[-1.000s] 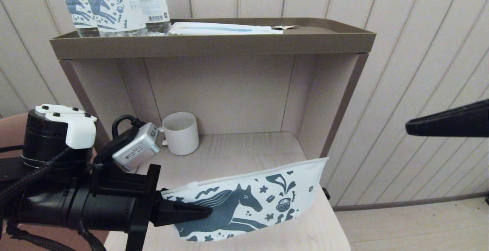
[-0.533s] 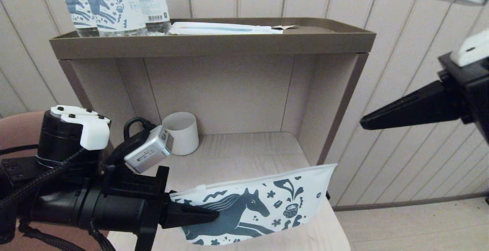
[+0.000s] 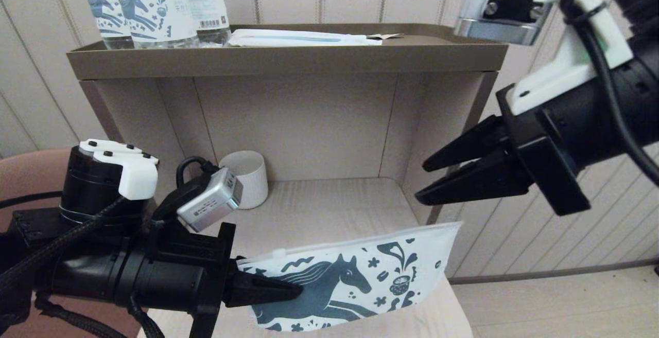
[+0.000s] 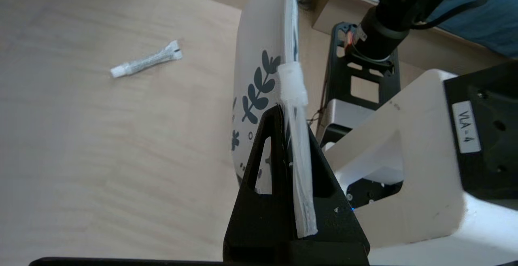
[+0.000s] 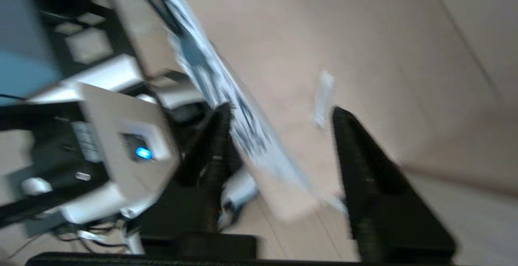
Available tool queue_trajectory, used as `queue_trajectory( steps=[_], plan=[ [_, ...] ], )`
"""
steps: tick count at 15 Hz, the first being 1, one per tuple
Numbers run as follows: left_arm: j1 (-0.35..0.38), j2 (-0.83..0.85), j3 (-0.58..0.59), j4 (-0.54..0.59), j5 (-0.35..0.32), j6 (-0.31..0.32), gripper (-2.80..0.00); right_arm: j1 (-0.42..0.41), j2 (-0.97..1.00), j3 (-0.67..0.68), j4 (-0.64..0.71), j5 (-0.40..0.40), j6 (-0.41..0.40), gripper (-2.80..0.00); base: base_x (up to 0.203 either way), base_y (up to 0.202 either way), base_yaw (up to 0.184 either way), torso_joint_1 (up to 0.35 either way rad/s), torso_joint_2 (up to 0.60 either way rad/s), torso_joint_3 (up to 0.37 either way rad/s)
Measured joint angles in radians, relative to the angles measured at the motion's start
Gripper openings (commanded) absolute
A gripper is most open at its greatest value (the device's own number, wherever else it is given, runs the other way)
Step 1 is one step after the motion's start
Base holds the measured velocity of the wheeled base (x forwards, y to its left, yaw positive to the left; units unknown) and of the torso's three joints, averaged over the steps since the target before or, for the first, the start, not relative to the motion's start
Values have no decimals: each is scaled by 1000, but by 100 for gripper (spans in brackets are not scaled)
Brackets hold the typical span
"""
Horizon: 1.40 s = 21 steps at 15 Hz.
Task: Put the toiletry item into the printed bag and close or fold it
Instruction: Open the storage bag
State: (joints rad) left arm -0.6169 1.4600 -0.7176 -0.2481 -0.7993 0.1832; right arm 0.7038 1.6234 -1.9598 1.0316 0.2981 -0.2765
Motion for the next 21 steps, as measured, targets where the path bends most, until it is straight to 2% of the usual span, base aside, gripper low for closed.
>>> queue_trajectory(
  steps=[4, 5, 14, 18, 21],
  plan=[
    [-36, 6, -23, 5, -2, -3, -280, 3, 28, 8, -15, 212, -26, 0, 0, 0, 0, 0, 0, 0],
    [-47, 6, -25, 5, -2, -3, -280, 4, 39, 9, -17, 243, -38, 0, 0, 0, 0, 0, 0, 0],
    [-76, 40, -54, 3, -10, -2, -280, 65, 134, 14, -60, 321, -79, 0, 0, 0, 0, 0, 0, 0],
    [-79, 81, -56, -3, -25, -2, -280, 127, 155, 56, -137, 341, -91, 0, 0, 0, 0, 0, 0, 0],
    [-78, 88, -56, -4, -25, 0, -280, 138, 170, 80, -148, 367, -92, 0, 0, 0, 0, 0, 0, 0]
  ],
)
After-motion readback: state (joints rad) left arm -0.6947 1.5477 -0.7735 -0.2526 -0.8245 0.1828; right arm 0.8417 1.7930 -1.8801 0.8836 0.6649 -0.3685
